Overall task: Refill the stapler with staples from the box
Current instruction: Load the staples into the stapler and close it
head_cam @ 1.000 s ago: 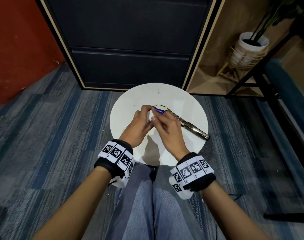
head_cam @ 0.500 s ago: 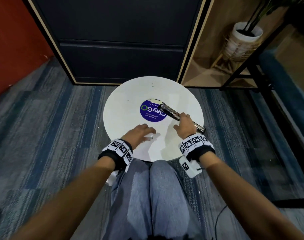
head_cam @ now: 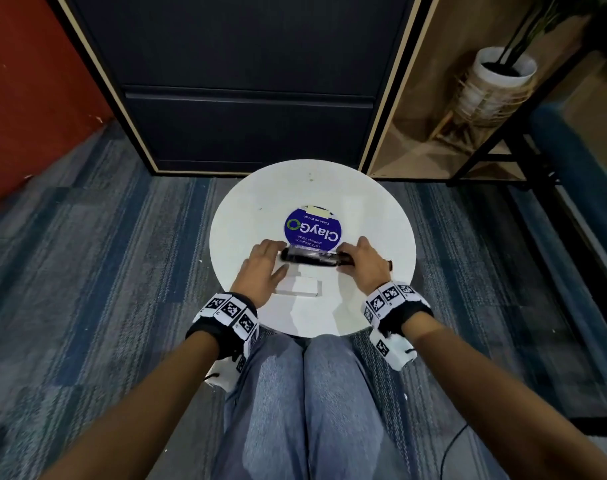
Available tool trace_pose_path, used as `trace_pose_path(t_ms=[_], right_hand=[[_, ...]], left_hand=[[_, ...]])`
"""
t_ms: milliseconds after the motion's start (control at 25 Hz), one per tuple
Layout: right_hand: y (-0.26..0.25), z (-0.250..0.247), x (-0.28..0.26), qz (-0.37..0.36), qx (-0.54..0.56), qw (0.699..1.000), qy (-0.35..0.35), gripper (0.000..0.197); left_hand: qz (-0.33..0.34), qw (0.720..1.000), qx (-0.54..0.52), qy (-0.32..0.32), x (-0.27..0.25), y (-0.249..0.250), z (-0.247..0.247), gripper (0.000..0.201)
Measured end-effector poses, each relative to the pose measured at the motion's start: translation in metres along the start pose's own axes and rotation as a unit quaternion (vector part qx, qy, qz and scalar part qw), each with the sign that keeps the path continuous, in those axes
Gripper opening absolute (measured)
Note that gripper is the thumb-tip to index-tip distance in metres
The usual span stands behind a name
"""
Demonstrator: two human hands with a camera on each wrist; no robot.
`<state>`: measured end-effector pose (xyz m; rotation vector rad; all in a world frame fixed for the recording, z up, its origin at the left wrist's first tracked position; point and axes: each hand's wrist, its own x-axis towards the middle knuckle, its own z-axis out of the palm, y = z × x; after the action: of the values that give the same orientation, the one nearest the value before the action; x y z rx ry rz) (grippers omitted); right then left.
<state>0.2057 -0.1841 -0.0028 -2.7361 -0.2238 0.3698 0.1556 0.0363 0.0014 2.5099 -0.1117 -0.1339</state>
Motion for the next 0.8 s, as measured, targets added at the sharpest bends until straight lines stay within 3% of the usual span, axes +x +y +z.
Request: trace_pose_path(t_ms=[120, 280, 360, 520, 640, 800], right_hand=[[-0.009, 0.013, -0.008, -0.068, 0.006, 0.997, -0.018, 0.037], [-0.015, 0.006, -0.009, -0.072, 0.027, 0.996, -0.042, 0.045], [-0.02, -0.001, -0.007, -0.08, 0.108, 0.99, -0.038, 0.053], [-0.042, -0.009, -0.002, -0.103, 0.249, 0.963, -0.021, 0.048], [-0.063, -0.013, -0.002, -0.128, 0.324, 0.937, -0.015, 0.054], [-0.08, -0.021, -0.009, -0.126, 0.401, 0.906, 0.045, 0.065]], left_hand=[[-0.02, 1.0, -0.015, -0.016, 0.004, -0.005, -0.001, 0.045], [-0.016, 0.999, -0.05, -0.014, 0.005, -0.01, 0.002, 0.018], [-0.021, 0.998, -0.053, -0.009, 0.005, -0.007, 0.001, 0.017], [0.015, 0.991, -0.12, 0.056, 0.007, 0.007, -0.007, 0.024], [-0.011, 0.966, -0.253, 0.059, 0.013, 0.026, -0.017, 0.023], [-0.029, 0.948, -0.307, 0.081, 0.021, 0.037, -0.024, 0.019]])
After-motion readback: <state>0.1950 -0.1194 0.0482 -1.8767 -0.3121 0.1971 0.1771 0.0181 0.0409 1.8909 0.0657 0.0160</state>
